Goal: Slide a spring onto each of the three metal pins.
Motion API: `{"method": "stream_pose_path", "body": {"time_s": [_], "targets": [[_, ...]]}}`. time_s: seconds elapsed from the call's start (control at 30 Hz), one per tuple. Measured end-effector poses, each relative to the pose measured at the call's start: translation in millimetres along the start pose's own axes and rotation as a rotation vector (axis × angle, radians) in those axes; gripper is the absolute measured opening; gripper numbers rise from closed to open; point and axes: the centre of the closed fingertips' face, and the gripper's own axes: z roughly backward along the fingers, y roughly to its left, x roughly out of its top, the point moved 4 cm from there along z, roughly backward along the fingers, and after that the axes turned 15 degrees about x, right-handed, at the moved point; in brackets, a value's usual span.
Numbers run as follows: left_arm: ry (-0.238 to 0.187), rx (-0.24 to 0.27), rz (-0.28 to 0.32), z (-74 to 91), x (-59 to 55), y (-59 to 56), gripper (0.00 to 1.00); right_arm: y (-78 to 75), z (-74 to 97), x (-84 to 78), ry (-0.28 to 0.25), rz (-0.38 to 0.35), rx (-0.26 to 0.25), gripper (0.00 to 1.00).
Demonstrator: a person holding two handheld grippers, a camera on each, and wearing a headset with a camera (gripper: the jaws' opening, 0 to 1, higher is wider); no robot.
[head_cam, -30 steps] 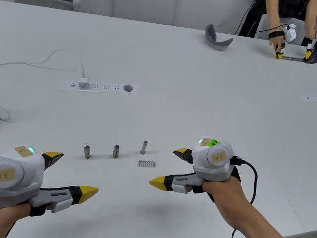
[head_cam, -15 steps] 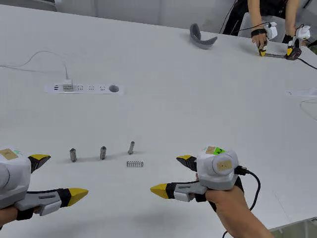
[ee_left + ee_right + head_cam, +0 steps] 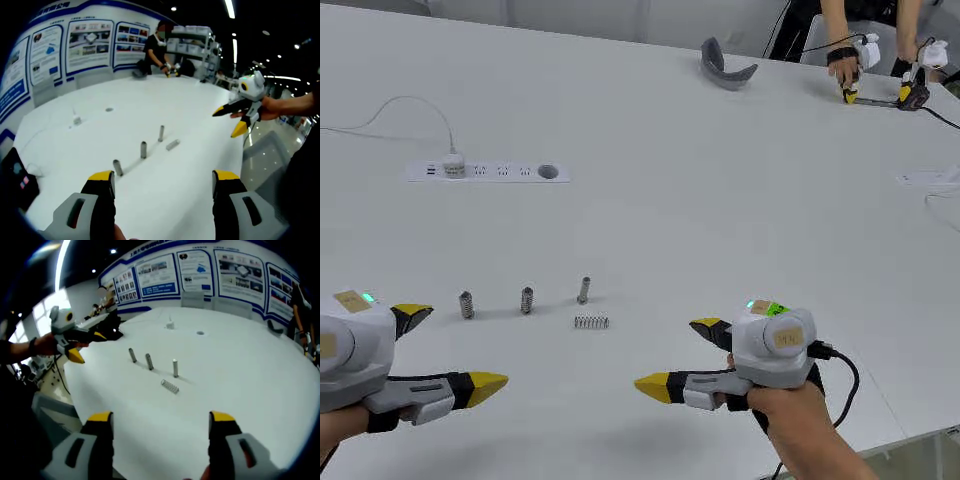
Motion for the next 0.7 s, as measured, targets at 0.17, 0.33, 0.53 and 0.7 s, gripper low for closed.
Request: {"method": "stream_pose_path", "body": {"time_s": [0.17, 0.33, 0.53, 0.7], "targets": [[-0.001, -0.006, -0.004, -0.2, 0.7, -2.9, 0.81, -0.6, -2.1, -4.0, 0.018, -0.001, -0.003, 0.8], [0.002, -0.016, -0.014, -1.7, 0.5, -7.2, 0.81, 0.8, -3.7, -3.3, 0.005, -0.008, 0.007, 0.8], [0.002, -0.03, -0.025, -4.3, 1.6, -11.9, 0.81, 1.7, -5.4, -5.3, 0.005, -0.015, 0.012, 0.81], [0.001, -0.044, -0.033, -7.4, 3.2, -17.8, 0.81, 2.6, -6.3, -8.5, 0.028, -0.007, 0.019, 0.81]]}}
